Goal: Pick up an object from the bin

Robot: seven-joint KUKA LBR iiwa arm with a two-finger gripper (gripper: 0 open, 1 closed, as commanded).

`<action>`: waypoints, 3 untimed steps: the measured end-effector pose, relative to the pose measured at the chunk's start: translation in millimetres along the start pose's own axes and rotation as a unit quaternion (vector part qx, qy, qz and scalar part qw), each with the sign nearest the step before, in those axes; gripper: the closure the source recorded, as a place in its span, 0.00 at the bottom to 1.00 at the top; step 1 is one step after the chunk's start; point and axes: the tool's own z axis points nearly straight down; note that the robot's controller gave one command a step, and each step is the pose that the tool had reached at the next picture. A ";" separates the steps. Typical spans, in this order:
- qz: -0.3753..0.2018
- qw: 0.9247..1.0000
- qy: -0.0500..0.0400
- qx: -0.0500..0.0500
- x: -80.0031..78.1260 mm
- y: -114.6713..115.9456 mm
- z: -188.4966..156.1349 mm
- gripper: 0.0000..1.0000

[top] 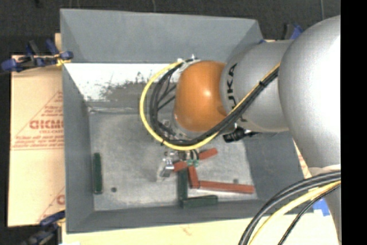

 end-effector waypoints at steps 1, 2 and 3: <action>-0.018 1.000 0.004 0.000 -3.2 -24.2 20.3 0.00; 0.073 0.997 -0.006 -0.003 36.3 -82.0 17.1 1.00; 0.074 0.997 -0.007 -0.003 36.2 -81.9 17.0 1.00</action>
Offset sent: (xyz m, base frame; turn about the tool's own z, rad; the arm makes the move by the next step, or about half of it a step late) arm -0.0466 -0.0821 -0.0235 0.1457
